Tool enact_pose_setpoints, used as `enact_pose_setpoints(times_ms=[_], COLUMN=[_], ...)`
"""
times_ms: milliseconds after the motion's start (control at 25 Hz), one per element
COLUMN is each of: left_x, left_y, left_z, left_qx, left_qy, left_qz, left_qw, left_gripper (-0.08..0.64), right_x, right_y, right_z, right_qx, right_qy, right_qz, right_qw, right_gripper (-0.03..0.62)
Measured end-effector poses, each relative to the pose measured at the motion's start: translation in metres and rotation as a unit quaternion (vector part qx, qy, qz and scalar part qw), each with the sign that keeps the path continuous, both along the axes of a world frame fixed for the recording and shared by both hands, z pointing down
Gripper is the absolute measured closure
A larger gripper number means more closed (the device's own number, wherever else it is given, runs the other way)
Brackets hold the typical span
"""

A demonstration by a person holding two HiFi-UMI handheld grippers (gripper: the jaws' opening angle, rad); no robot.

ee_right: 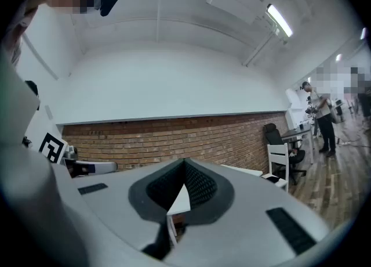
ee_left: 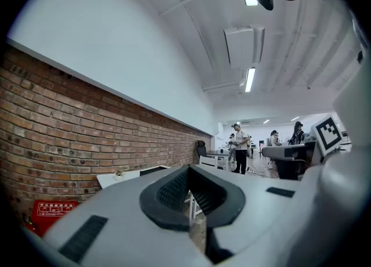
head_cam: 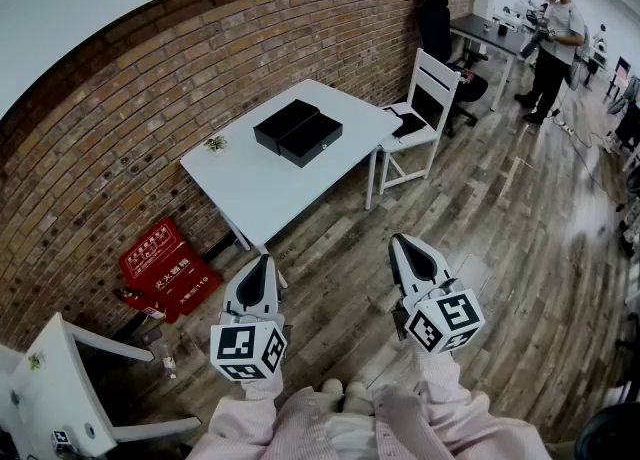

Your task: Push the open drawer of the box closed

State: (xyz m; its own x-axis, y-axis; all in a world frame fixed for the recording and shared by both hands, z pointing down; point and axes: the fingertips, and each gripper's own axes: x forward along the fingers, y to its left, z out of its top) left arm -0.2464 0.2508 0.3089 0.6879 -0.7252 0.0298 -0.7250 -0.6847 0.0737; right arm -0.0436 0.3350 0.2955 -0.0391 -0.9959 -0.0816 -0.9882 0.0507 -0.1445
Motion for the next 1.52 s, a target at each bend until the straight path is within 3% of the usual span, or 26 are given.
enact_pose_setpoints(times_ms=[360,800,1120,1520], left_x=[0.005,0.031,0.040,0.054], left_y=[0.000,0.010,0.014,-0.005], left_z=[0.001,0.007,0.016,0.022], left_qx=[-0.003,-0.011,-0.022,-0.028], left_qy=[0.004,0.001,0.004,-0.003], left_qz=[-0.003,-0.003,-0.006,-0.002], left_qw=[1.0000,0.9999,0.9997,0.9996], left_gripper=[0.565,0.565,0.565,0.565], right_x=[0.012,0.037,0.047,0.059], right_y=[0.004,0.002,-0.002,-0.021], right_z=[-0.004,0.014,0.026,0.033], right_qx=[0.026,0.002,-0.014,-0.017], right_qy=[-0.007,-0.014,-0.015,-0.016], right_qz=[0.018,0.005,0.004,0.008], right_qw=[0.999,1.000,1.000,1.000], right_gripper=[0.589,0.584,0.459,0.435])
